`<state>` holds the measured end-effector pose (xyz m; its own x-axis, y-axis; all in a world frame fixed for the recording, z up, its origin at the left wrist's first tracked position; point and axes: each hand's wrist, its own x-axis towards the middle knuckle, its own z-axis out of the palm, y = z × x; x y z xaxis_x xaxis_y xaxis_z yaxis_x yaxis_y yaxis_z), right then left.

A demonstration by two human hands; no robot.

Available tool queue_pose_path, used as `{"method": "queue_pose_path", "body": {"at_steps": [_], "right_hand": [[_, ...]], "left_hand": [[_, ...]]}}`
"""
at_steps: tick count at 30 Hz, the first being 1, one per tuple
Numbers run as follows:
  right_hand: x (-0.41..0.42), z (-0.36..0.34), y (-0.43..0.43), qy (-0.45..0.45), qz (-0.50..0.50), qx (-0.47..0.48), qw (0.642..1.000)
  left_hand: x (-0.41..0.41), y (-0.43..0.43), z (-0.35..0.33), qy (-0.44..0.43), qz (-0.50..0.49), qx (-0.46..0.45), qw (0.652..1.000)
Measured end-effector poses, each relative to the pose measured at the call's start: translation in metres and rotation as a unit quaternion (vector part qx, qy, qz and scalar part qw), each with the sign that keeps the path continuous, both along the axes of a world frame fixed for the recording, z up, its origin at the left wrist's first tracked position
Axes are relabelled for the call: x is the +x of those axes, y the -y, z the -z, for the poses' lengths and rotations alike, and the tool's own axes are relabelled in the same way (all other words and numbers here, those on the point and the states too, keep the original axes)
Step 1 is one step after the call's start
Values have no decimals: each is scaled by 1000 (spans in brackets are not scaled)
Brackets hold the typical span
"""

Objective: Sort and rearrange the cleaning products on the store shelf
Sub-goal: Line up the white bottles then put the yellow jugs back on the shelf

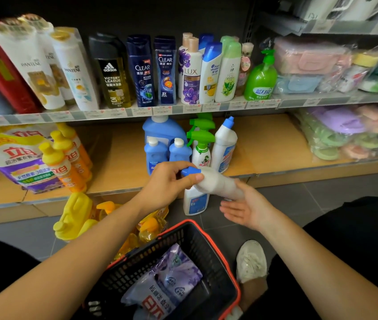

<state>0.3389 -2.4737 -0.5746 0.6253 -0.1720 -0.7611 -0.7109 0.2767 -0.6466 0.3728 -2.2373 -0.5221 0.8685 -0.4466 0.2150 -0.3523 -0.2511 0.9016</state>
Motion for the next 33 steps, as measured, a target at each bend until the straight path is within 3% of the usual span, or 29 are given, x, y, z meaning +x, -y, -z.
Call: {"method": "queue_pose_path", "body": {"at_steps": [2, 4, 5, 7, 9, 15, 17, 19, 21, 27, 33], "right_hand": [[-11, 1, -1, 5, -87, -135, 987], [-13, 3, 2, 122, -119, -293, 941], [-12, 0, 2, 197, -139, -327, 914], [-12, -3, -6, 311, -248, -298, 867], [-12, 2, -13, 361, -319, -274, 832], [-1, 3, -23, 408, -294, -376, 779], [1, 1, -19, 400, -279, -388, 782], [5, 1, -11, 385, -242, -360, 815], [11, -2, -1, 369, -199, -359, 834], [43, -27, 36, 318, -129, -424, 838], [94, -38, 90, 269, -64, -468, 839]], "left_hand": [[1, 2, -2, -25, -12, -12, 1000], [5, 3, -2, -25, -15, 8, 1000], [7, 4, -2, -16, -15, 34, 999], [8, 7, -1, -8, -13, 84, 996], [9, 9, 0, -14, -9, 99, 995], [13, 10, -1, -62, -1, 64, 996], [14, 11, 0, -108, -2, -2, 994], [21, 10, 0, -149, -7, -62, 987], [31, 8, 3, -177, -7, -68, 982], [55, 14, 53, -204, -36, 38, 978], [89, 44, 109, -129, -51, 188, 972]]}}
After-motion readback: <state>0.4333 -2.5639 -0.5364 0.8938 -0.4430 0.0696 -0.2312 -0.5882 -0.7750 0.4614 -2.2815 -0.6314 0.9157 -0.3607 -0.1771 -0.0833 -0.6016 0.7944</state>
